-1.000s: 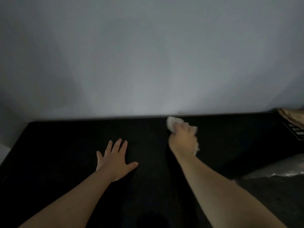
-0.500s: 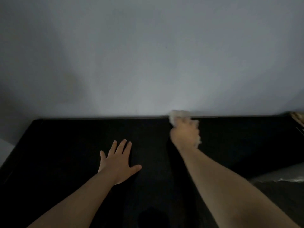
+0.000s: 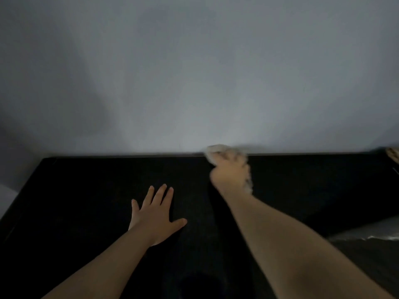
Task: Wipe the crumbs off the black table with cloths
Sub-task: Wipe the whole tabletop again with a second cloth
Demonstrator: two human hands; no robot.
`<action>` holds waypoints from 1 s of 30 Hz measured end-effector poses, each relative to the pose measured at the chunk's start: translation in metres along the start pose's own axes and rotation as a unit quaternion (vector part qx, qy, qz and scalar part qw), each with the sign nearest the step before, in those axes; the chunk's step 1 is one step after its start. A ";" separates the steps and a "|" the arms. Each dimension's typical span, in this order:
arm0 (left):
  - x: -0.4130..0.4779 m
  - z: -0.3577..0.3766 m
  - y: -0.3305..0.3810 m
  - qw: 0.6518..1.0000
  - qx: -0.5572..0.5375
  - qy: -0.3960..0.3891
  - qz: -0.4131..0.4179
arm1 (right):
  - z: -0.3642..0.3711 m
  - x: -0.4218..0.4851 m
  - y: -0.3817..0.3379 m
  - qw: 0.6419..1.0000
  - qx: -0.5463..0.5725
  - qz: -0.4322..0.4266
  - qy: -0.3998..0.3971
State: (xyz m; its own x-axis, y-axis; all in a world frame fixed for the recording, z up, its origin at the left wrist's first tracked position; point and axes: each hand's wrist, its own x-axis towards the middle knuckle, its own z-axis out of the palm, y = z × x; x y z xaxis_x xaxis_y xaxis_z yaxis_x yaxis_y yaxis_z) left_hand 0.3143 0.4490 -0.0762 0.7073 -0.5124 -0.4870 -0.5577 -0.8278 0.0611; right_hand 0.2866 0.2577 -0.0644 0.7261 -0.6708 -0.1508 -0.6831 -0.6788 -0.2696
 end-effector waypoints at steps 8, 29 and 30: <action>-0.002 0.000 0.000 1.000 0.003 0.002 0.004 | 0.021 0.009 0.018 0.976 -0.069 -0.203 0.033; -0.002 -0.002 -0.002 1.000 -0.010 0.003 0.026 | 0.009 -0.053 0.063 0.992 -0.044 0.097 0.073; -0.002 -0.002 -0.003 0.999 -0.008 0.002 0.033 | 0.015 -0.065 0.041 0.995 -0.039 0.062 0.067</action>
State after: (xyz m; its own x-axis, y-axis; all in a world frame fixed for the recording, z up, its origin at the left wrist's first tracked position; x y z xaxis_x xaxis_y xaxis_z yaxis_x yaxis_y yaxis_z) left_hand 0.3155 0.4523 -0.0734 0.6714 -0.5661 -0.4782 -0.5958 -0.7961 0.1060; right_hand 0.2128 0.2780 -0.0802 0.6231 -0.7807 -0.0482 -0.7739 -0.6065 -0.1824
